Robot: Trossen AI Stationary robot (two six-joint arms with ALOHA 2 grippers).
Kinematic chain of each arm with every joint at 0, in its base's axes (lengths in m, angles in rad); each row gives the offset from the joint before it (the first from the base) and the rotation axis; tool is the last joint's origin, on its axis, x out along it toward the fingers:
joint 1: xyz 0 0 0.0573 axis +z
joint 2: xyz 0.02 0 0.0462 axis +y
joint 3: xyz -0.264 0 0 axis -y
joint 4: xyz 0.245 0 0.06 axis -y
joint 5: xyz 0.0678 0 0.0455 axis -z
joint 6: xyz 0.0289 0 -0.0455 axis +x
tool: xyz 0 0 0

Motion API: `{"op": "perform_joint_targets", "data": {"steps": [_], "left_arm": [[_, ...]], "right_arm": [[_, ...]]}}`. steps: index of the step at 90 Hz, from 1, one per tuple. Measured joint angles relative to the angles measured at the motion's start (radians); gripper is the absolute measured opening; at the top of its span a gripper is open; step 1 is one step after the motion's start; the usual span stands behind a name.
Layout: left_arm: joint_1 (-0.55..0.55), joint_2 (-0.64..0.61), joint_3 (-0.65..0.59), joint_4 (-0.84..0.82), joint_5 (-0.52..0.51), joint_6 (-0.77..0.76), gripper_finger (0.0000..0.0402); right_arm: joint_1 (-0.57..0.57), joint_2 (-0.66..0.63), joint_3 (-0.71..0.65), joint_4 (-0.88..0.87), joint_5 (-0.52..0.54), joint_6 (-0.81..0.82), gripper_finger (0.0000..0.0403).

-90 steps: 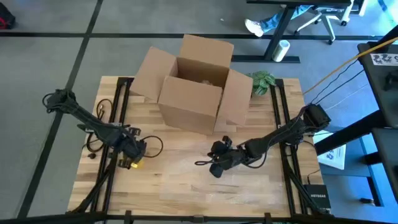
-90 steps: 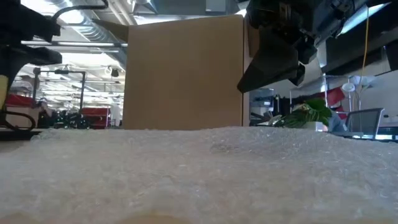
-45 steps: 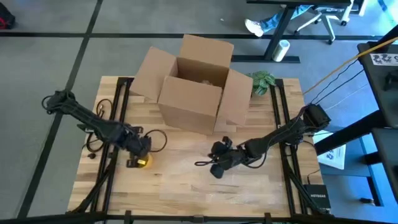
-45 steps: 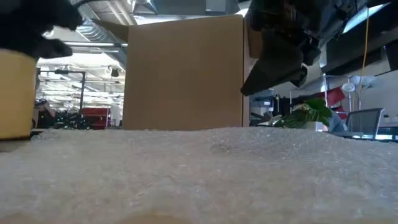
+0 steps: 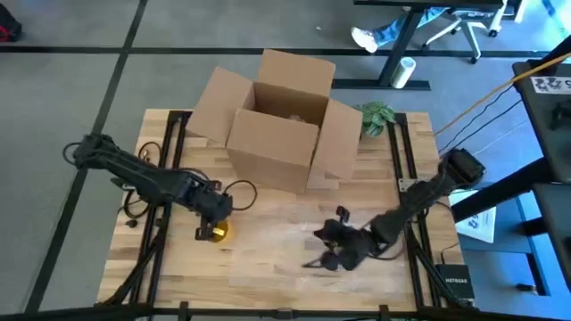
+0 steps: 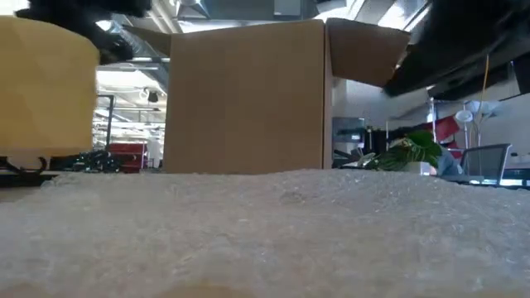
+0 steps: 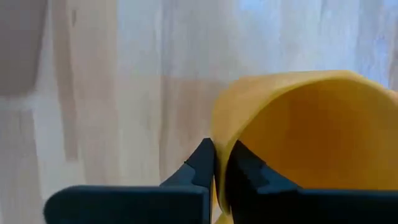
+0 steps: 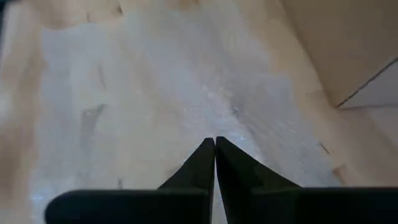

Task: Wrap mug
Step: Wrap the yellow mug with the bubble wrap

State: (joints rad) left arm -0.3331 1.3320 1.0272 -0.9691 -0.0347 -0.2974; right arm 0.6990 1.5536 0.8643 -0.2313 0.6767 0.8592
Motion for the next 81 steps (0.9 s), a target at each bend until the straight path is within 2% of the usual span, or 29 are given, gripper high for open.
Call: {"op": "perform_joint_targets", "data": {"steps": [10, 21, 43, 64, 81], "left_arm": [[0.017, 0.073, 0.040, 0.042, 0.034, 0.050, 0.0000], [0.036, 0.153, 0.114, 0.042, 0.046, 0.105, 0.0000], [0.100, 0.331, 0.343, 0.044, 0.049, 0.172, 0.0000], [0.161, 0.535, 0.606, 0.040, 0.050, 0.196, 0.0000], [0.199, 0.686, 0.786, 0.049, 0.101, 0.206, 0.0000]], "right_arm": [[0.095, -0.081, -0.163, 0.169, 0.054, 0.078, 0.0000], [0.179, -0.181, -0.333, 0.357, 0.067, 0.090, 0.0000], [0.231, -0.392, -0.617, 0.606, 0.100, 0.010, 0.0000], [0.231, -0.549, -0.755, 0.648, 0.079, -0.030, 0.0000], [0.231, -0.584, -0.782, 0.647, 0.064, -0.077, 0.0000]]}}
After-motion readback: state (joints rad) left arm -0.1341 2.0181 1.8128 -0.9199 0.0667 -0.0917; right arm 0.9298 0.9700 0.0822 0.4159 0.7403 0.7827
